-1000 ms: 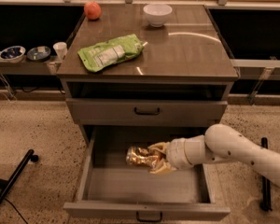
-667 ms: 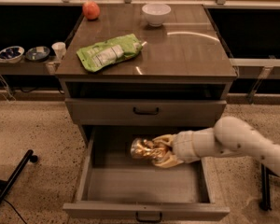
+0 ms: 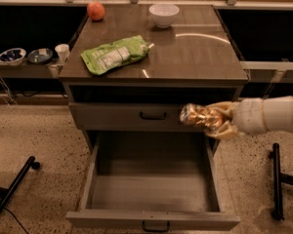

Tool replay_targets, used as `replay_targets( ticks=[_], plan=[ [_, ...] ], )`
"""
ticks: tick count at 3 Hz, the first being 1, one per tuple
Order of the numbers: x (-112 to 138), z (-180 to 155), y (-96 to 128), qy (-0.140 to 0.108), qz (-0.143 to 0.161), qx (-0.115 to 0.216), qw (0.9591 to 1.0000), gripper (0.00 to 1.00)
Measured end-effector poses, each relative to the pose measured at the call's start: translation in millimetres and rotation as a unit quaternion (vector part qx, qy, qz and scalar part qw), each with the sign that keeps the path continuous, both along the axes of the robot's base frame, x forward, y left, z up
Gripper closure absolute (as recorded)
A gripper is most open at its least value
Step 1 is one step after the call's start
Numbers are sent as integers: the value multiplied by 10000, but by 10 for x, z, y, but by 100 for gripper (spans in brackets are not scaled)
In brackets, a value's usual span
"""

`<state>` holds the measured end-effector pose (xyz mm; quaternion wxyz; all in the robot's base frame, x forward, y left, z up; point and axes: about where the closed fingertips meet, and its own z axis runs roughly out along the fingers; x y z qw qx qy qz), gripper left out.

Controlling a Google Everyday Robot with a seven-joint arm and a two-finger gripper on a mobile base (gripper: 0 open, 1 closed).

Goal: Pick orange can from middle drawer and place on counter

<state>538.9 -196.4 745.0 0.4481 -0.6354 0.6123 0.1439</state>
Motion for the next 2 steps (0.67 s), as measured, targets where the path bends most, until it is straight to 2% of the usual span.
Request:
replay_targets(
  ticks=[1, 2],
  plan=[
    [388, 840, -376, -351, -578, -462, 9966, 100],
    [621, 1555, -657, -690, -1430, -1088, 9813, 100]
  ],
)
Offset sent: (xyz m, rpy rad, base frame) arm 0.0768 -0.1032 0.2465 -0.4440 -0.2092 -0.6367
